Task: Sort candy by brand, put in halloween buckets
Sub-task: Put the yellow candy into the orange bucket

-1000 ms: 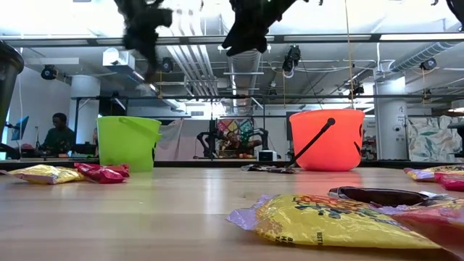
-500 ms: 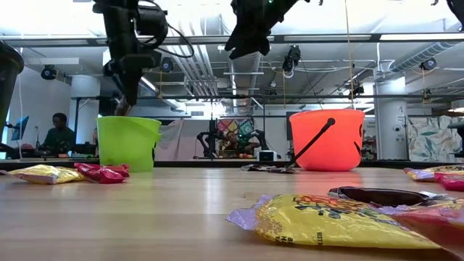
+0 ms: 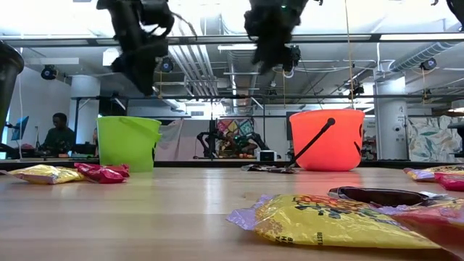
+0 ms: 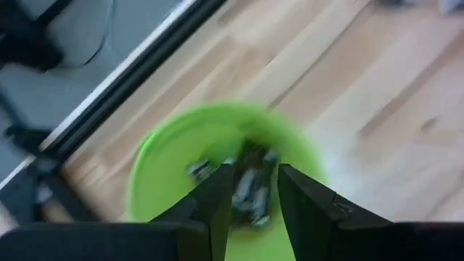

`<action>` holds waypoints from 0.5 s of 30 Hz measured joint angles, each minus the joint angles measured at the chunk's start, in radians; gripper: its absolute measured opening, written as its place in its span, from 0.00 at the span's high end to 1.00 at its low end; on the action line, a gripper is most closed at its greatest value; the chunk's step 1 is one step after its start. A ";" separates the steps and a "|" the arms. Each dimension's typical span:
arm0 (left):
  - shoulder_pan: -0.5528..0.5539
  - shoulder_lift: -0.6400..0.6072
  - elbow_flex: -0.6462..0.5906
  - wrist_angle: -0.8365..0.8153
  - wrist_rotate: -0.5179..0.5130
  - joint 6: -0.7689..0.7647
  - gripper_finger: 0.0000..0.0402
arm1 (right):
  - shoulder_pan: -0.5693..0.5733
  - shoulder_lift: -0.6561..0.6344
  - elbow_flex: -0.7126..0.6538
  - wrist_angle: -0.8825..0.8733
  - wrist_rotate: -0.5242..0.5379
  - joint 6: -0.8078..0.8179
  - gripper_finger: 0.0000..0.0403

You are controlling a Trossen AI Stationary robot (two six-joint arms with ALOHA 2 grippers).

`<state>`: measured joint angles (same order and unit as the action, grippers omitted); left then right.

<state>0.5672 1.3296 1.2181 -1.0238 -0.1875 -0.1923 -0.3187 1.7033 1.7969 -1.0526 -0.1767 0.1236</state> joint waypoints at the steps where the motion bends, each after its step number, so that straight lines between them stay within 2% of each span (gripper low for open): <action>1: -0.005 0.000 0.012 0.018 0.016 -0.001 0.76 | 0.000 0.000 0.000 -0.060 -0.029 0.014 0.53; 3: -0.015 0.000 0.031 0.069 0.040 -0.001 0.76 | 0.008 0.000 0.000 -0.186 -0.070 0.028 0.53; 8: -0.044 0.000 0.079 0.213 0.048 0.003 0.76 | 0.063 -0.014 -0.014 -0.454 -0.078 0.047 0.53; 11: -0.058 0.000 0.102 0.275 0.048 0.017 0.76 | 0.097 -0.072 -0.078 -0.441 -0.078 0.082 0.53; 15: -0.072 0.000 0.126 0.302 0.048 0.020 0.76 | 0.129 -0.191 -0.237 -0.308 -0.078 0.172 0.53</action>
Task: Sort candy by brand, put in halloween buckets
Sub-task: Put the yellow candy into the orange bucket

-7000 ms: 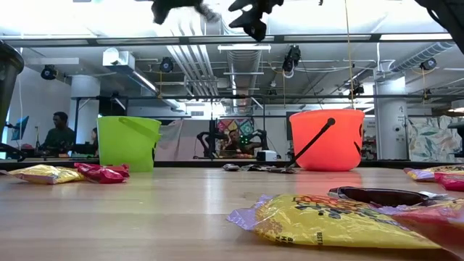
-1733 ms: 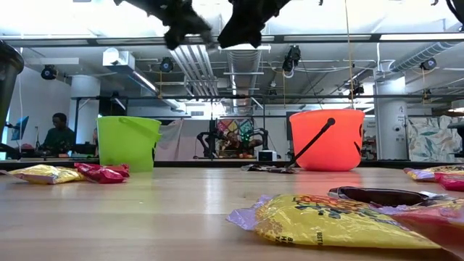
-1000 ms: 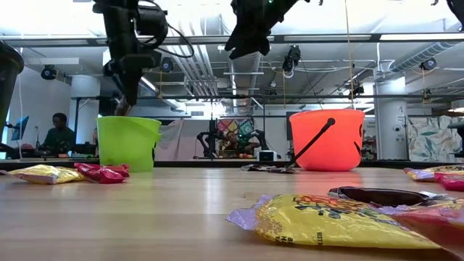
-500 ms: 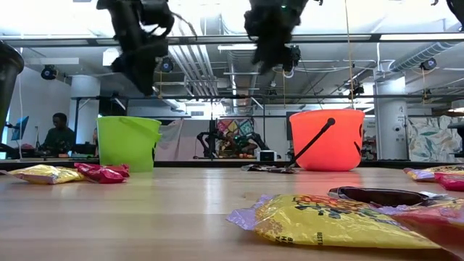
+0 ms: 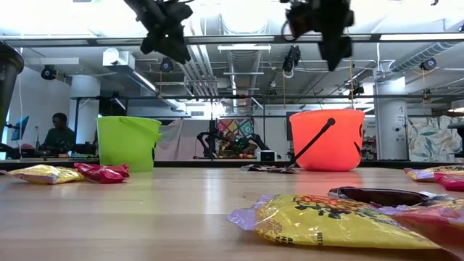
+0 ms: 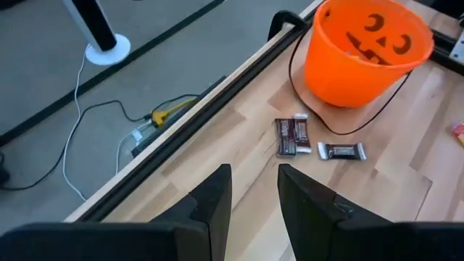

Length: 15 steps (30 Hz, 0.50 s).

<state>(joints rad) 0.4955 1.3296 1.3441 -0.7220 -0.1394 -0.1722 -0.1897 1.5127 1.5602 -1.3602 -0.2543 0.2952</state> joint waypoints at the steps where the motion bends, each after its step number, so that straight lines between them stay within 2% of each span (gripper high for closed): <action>1: -0.004 0.000 0.005 0.000 0.000 0.000 0.76 | 0.004 -0.033 -0.050 0.034 0.000 0.037 0.53; 8: -0.035 0.000 0.018 0.007 0.000 0.006 0.76 | 0.023 -0.224 -0.402 0.194 0.043 0.339 0.53; 15: -0.037 0.005 0.017 0.006 0.001 0.013 0.76 | 0.038 -0.264 -0.623 0.218 0.071 0.559 0.53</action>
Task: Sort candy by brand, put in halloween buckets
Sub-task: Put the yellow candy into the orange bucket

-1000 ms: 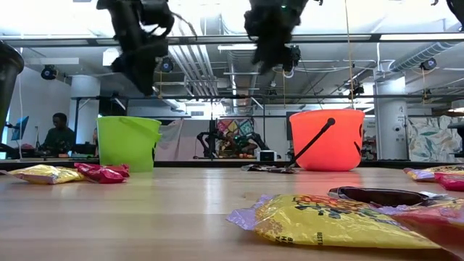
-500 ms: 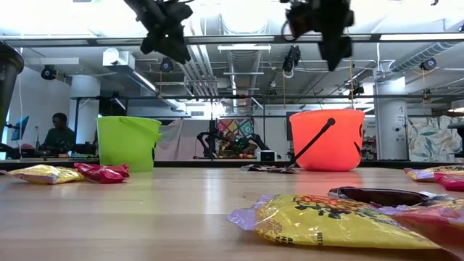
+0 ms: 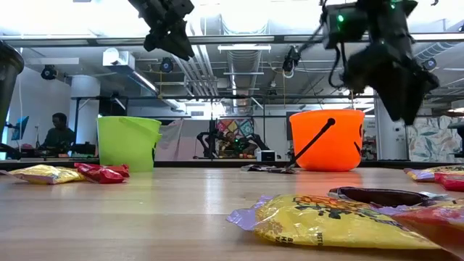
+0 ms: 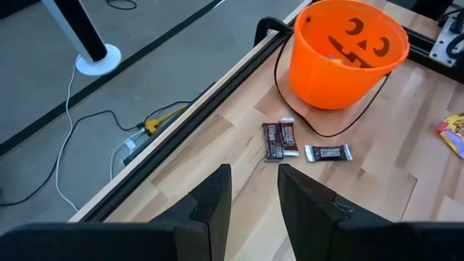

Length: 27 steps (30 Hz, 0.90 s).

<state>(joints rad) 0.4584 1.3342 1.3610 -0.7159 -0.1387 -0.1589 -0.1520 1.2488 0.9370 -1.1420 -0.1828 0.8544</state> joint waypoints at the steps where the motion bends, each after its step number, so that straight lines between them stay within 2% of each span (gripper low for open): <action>1: 0.000 0.000 0.000 0.000 0.000 0.006 0.76 | 0.001 0.001 -0.021 0.006 -0.001 0.017 0.53; 8: 0.000 0.000 0.000 0.000 0.000 0.019 0.76 | 0.001 0.016 -0.125 0.116 0.001 0.029 0.53; 17: 0.000 0.000 -0.001 -0.002 0.000 0.020 0.76 | 0.004 0.025 -0.257 0.119 -0.017 0.063 0.53; 21: 0.000 0.000 -0.001 -0.002 0.000 0.029 0.76 | 0.004 0.024 -0.327 0.240 -0.029 0.047 0.53; 24: 0.000 0.000 -0.001 -0.002 0.000 0.030 0.76 | 0.004 0.021 -0.382 0.339 -0.042 0.059 0.56; 27: 0.000 0.000 -0.001 -0.001 0.000 0.029 0.76 | 0.004 0.020 -0.413 0.374 -0.034 0.072 0.63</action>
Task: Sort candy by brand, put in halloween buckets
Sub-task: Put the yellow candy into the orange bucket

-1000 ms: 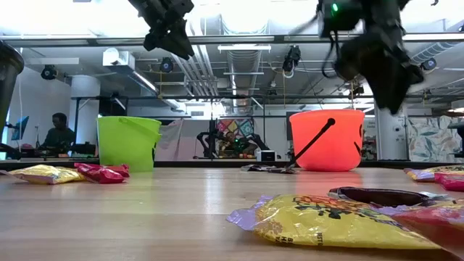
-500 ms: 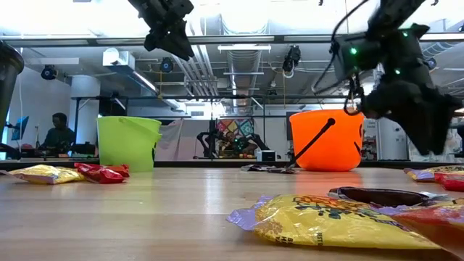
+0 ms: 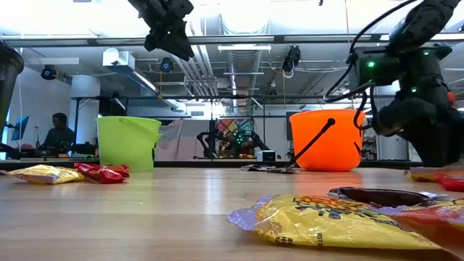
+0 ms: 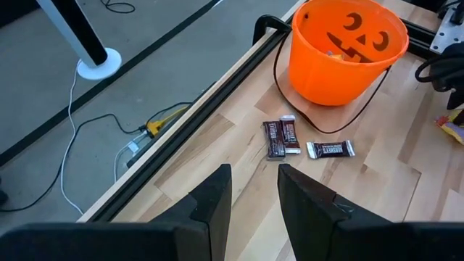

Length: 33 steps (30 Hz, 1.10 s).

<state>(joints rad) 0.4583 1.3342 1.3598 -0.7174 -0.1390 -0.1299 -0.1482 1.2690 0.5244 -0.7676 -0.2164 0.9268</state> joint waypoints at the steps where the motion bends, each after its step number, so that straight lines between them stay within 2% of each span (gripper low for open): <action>1: 0.000 0.000 0.000 0.000 0.000 0.000 0.76 | 0.000 0.001 0.001 0.005 0.003 -0.001 0.66; 5: 0.000 0.000 0.000 0.001 0.000 -0.004 0.76 | 0.000 -0.025 0.018 0.005 0.013 -0.024 0.84; 7: 0.000 0.000 0.000 0.001 0.037 -0.006 0.76 | 0.000 -0.047 0.036 0.018 0.026 -0.032 0.93; 13: -0.015 -0.009 -0.001 0.001 0.373 0.059 0.76 | -0.001 -0.123 0.188 0.030 0.115 -0.077 0.97; 15: -0.030 -0.010 -0.001 0.002 0.425 0.067 0.76 | -0.004 -0.137 0.261 0.052 0.166 -0.132 0.97; 22: -0.075 -0.005 -0.001 0.038 0.411 0.046 0.76 | -0.048 -0.107 0.515 0.144 0.324 -0.356 0.97; 25: -0.087 -0.005 -0.001 0.045 0.411 0.008 0.76 | -0.076 -0.078 0.623 0.133 0.428 -0.440 0.97; 28: -0.090 -0.006 -0.001 0.040 0.409 -0.040 0.76 | -0.128 -0.045 0.728 0.044 0.569 -0.492 0.97; 30: -0.091 -0.007 -0.001 0.023 0.409 -0.059 0.76 | -0.188 -0.008 0.792 -0.085 0.655 -0.486 0.97; 33: -0.091 -0.008 -0.001 -0.046 0.408 -0.071 0.76 | -0.299 0.071 0.866 -0.295 0.688 -0.420 0.97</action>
<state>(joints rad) 0.3672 1.3266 1.3590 -0.7629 0.2692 -0.2010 -0.4474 1.3401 1.3904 -1.0621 0.4714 0.5069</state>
